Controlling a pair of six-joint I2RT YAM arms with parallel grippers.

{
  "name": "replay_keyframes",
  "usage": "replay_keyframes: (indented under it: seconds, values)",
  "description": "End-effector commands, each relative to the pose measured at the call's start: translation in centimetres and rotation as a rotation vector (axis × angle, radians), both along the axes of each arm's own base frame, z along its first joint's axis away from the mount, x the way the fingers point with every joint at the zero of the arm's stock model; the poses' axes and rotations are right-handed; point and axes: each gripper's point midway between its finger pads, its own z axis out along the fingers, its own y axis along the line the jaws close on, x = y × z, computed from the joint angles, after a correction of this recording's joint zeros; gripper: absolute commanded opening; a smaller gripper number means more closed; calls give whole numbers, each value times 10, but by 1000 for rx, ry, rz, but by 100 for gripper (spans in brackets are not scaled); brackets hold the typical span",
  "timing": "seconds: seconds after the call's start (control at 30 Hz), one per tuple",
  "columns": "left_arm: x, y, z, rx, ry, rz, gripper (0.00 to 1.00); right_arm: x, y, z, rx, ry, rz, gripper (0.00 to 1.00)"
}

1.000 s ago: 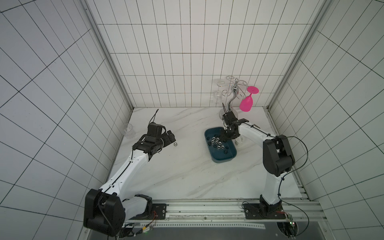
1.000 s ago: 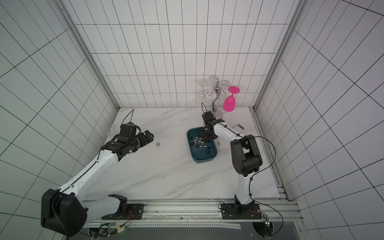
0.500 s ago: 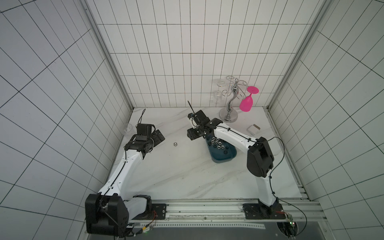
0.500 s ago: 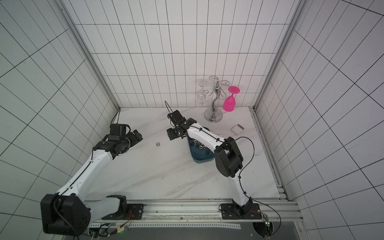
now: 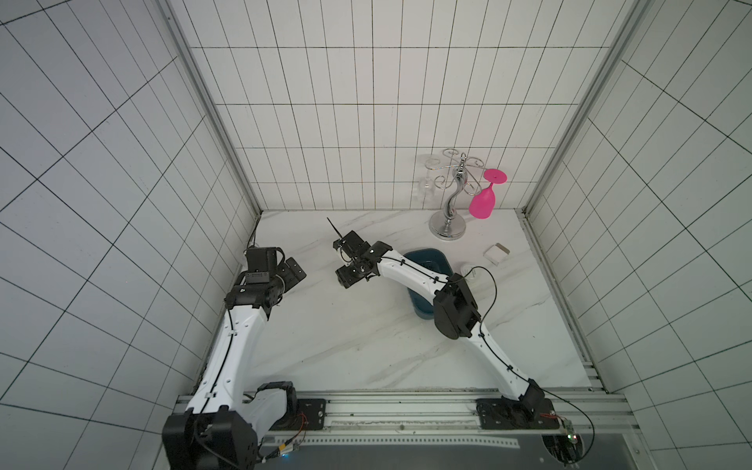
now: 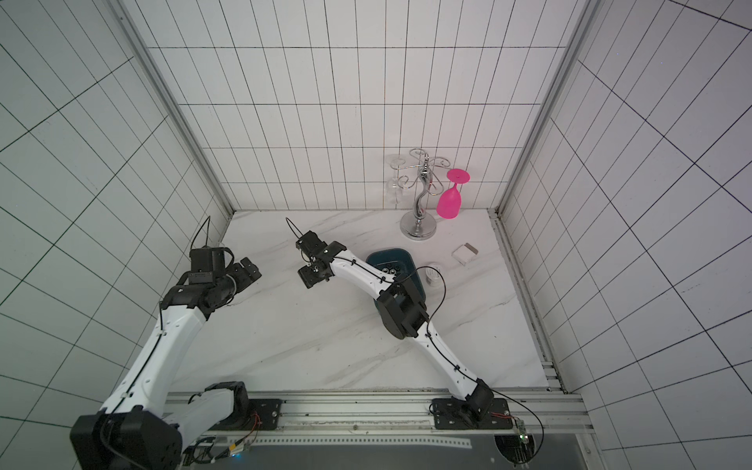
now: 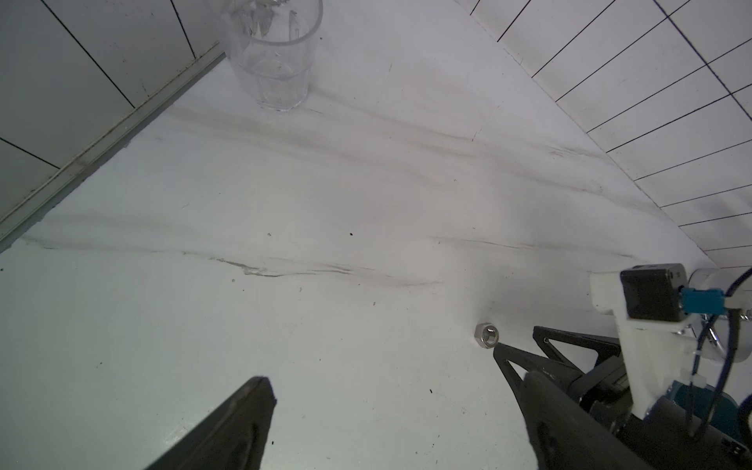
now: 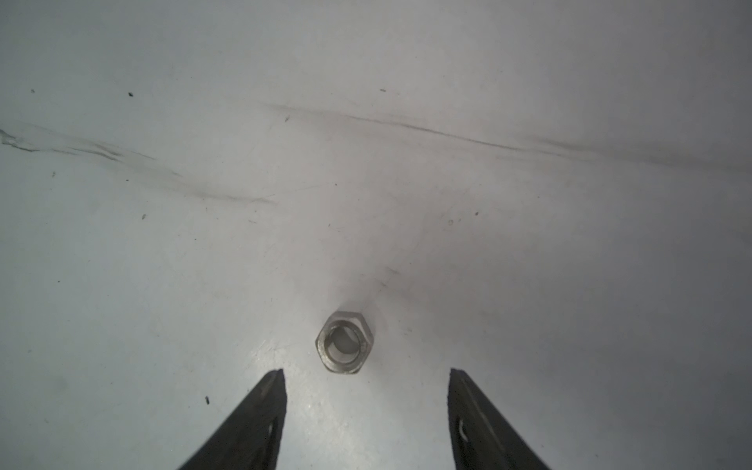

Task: Put the nuts on the desktop into the storage box
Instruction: Pick up the nut from the center of the board.

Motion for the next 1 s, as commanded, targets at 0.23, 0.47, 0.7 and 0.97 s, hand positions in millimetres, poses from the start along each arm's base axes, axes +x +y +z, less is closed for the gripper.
replay_keyframes:
  seconds: [0.23,0.47,0.7,0.97]
  values:
    - [-7,3,-9,6,32,-19,98,-15,4,-32,-94,-23,52,62]
    - [-9,4,-12,6,40,-21,98,-9,5,-45,-113,-44,38,61]
    - [-10,5,-10,18,40,-24,98,-8,11,-46,-100,-64,43,41]
    - [-9,3,-11,6,40,-33,98,-11,10,-19,-79,-91,58,12]
